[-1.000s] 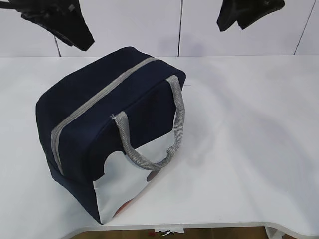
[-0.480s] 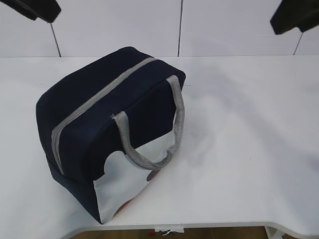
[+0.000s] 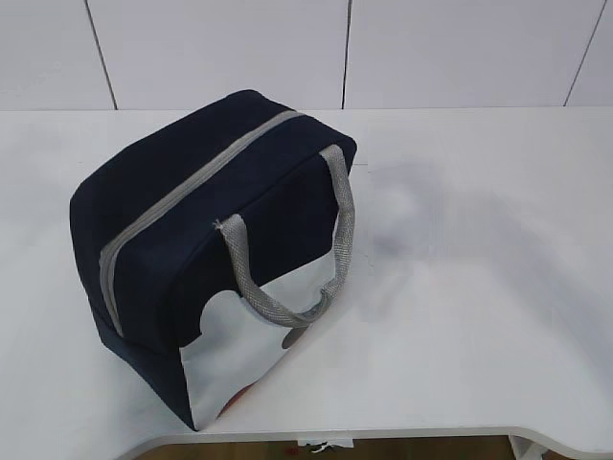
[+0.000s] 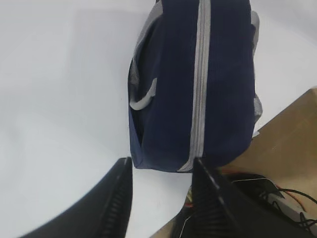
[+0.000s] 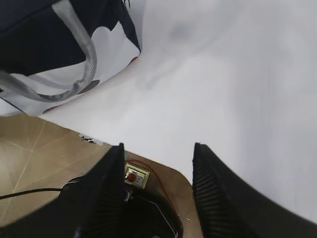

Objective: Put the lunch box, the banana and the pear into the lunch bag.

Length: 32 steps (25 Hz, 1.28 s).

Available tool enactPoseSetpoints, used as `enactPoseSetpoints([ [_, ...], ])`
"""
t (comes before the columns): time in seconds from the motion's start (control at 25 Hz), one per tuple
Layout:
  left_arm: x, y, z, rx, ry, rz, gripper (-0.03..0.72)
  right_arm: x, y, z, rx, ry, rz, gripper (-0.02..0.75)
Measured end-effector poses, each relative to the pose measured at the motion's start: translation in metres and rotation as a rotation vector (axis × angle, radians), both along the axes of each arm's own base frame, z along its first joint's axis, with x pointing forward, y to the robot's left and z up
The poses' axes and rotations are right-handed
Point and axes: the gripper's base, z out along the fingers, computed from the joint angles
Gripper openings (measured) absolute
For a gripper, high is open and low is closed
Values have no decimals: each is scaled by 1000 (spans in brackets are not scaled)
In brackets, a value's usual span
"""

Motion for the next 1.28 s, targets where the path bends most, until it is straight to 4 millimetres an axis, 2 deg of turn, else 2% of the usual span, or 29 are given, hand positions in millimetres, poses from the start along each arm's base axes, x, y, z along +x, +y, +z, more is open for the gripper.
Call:
enactPoseSetpoints([
  [0.16, -25, 11, 4, -10, -45, 3, 307, -32, -9, -4, 14, -43, 1, 347],
  [0.32, -52, 22, -3, -15, -64, 4, 307, -65, -19, -5, 31, -112, 2, 347],
  [0.44, -73, 31, -15, -15, -66, 5, 307, -87, -28, -9, 12, -175, -12, 347],
  [0.72, -126, 54, -44, -33, -123, 8, 307, -127, -45, -32, -24, -264, -38, 348],
  [1.0, -158, 67, -74, -55, -176, 11, 307, -146, -52, -67, -38, -270, -46, 347],
  [1.28, -175, 74, -122, -57, -176, 16, 307, -149, -55, -110, -72, -210, -48, 348],
])
